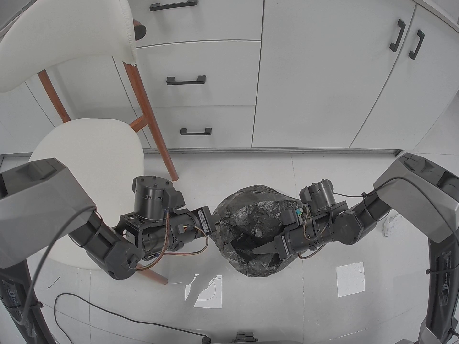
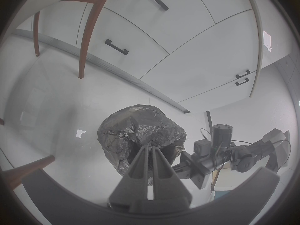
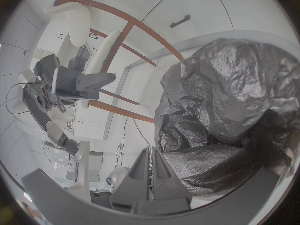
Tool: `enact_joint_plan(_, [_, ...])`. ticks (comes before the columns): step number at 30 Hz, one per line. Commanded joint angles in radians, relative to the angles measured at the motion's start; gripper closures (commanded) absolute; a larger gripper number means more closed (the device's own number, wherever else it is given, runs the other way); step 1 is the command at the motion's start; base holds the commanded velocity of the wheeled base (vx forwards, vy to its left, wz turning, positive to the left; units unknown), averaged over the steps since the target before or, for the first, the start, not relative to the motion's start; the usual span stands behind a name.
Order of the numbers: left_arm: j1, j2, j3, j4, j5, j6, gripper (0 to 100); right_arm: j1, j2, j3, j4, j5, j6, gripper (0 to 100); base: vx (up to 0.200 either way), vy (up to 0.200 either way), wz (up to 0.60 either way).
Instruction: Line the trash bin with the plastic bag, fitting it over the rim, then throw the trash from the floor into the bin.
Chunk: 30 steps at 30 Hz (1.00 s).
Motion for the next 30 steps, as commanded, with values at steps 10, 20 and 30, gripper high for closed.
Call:
enact_joint_plan(10, [0.002, 0.002, -0.001, -0.003, 0.000, 0.003, 100, -0.040, 0.175, -0.234, 0.011, -0.060, -0.006, 100, 0.000, 0.000, 0.00])
enact_joint_plan(20, [0.009, 0.002, 0.002, -0.003, 0.000, 0.004, 100, -0.096, 0.204, -0.515, 0.101, -0.131, -0.006, 100, 0.000, 0.000, 0.00])
enact_joint_plan(30, [0.009, 0.002, 0.006, -0.003, 0.001, 0.004, 100, -0.104, 0.184, -0.639, 0.095, -0.189, 0.001, 100, 0.000, 0.000, 0.00])
